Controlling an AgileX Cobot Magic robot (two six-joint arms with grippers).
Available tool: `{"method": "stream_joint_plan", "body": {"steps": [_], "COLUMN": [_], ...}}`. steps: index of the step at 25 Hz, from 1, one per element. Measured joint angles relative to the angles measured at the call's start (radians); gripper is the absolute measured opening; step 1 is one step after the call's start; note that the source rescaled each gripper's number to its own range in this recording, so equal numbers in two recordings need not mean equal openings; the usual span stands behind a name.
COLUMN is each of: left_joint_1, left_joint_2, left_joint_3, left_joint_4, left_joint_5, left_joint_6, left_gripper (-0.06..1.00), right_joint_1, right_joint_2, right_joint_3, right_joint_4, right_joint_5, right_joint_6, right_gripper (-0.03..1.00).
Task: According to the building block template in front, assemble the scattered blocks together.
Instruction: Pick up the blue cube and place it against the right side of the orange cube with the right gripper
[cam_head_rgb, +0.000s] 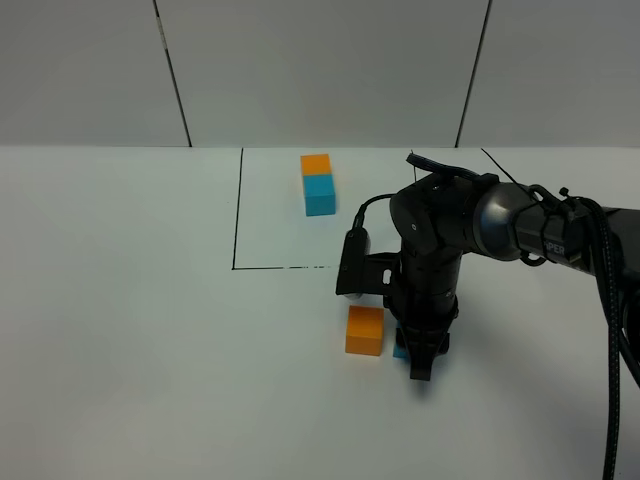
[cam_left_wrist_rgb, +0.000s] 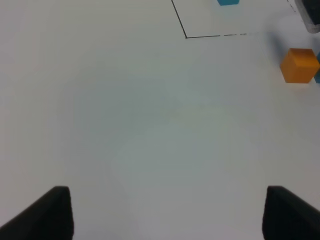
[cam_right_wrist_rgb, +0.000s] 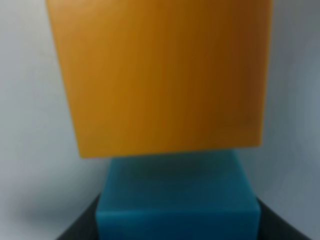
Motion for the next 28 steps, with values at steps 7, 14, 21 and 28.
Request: {"method": "stream_joint_plan", "body": {"steps": [7, 14, 21, 28], "left_joint_1": [0.000, 0.000, 0.000, 0.000], "left_joint_2": [0.000, 0.000, 0.000, 0.000], "left_joint_3": [0.000, 0.000, 0.000, 0.000], "left_joint_4": [0.000, 0.000, 0.000, 0.000], "left_joint_5": [0.000, 0.000, 0.000, 0.000], "left_joint_6": [-0.002, -0.002, -0.002, -0.002], "left_gripper": [0.73, 0.73, 0.73, 0.73], "right_joint_1": [0.000, 0.000, 0.000, 0.000], "right_joint_2": [0.000, 0.000, 0.000, 0.000], "right_joint_3": [0.000, 0.000, 0.000, 0.000], "right_joint_4": [0.042, 0.051, 0.064, 0.064], "right_joint_5": [-0.045, -0.053, -0.055, -0.058], "right_joint_6": [-0.026, -0.036, -0.131, -0.184], "right_gripper": [0.00, 0.00, 0.00, 0.00]}}
